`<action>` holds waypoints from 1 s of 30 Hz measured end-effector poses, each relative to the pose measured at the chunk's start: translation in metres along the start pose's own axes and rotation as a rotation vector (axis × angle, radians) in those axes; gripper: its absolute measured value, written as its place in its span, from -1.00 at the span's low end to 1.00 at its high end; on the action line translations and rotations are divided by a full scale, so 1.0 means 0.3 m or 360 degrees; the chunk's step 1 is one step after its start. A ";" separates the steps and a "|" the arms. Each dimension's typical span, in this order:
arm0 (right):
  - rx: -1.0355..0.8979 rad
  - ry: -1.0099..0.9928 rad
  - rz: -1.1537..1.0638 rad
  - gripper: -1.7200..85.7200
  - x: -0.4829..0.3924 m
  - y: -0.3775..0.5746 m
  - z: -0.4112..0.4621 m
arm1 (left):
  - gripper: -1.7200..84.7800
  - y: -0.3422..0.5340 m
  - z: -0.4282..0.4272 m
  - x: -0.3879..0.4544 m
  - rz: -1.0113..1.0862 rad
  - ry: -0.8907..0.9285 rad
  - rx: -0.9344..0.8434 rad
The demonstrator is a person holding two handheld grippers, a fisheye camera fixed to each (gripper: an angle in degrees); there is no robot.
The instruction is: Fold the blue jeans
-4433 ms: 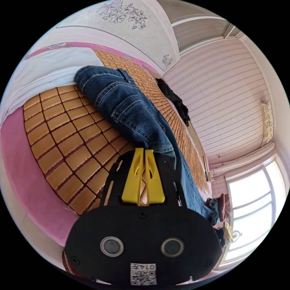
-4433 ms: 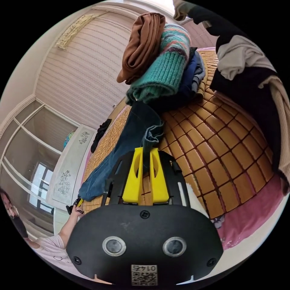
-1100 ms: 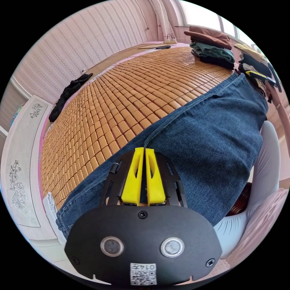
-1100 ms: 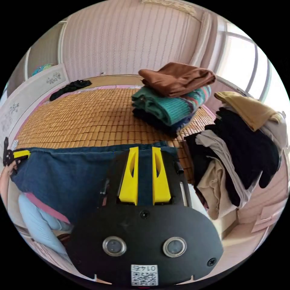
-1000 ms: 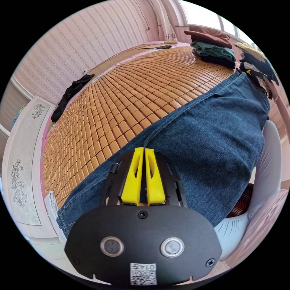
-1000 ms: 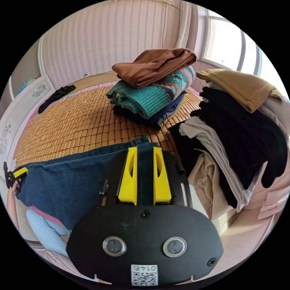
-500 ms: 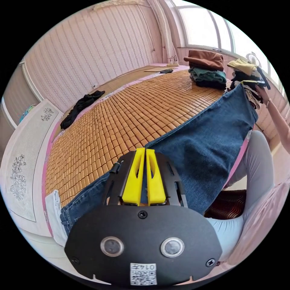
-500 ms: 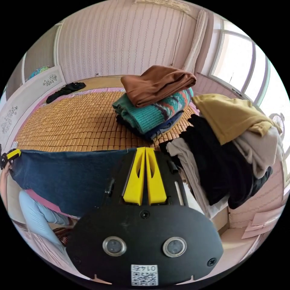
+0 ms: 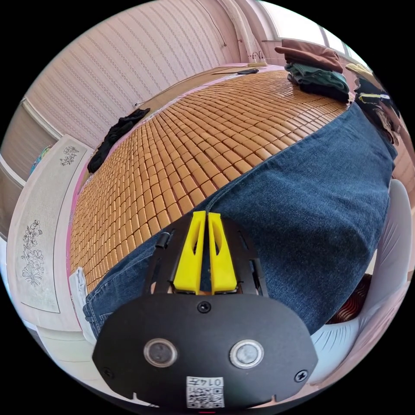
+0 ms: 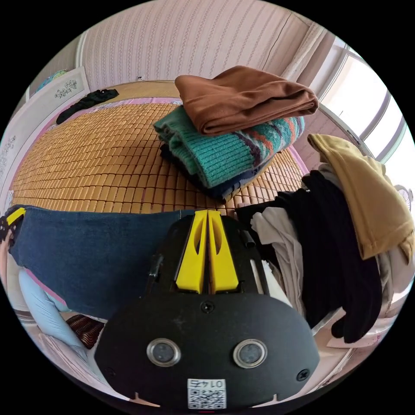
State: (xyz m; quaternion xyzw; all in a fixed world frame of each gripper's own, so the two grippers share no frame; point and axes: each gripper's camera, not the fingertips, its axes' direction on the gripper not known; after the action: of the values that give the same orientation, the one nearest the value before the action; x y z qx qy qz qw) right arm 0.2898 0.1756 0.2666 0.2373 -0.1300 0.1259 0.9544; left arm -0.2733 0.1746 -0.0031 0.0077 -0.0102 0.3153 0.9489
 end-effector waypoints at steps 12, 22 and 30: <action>0.0367 -0.0900 0.1048 -0.69 0.299 1.042 -0.036 | -0.98 0.308 -0.398 0.160 0.0103 -0.0191 0.0374; 0.0557 -0.1083 0.1080 -0.87 0.374 1.017 0.017 | -0.98 0.449 -0.336 0.169 -0.0199 0.0227 0.0411; 0.0415 -0.0967 0.0920 -0.91 0.540 0.951 -0.020 | -0.98 0.423 -0.082 0.180 -0.0198 0.0505 0.0146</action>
State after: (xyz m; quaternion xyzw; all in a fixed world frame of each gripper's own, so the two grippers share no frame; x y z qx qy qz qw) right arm 0.3561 0.4514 0.4313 0.3360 -0.4489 0.3276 0.7605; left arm -0.3058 0.3091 -0.0252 0.0018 0.1547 0.2535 0.9549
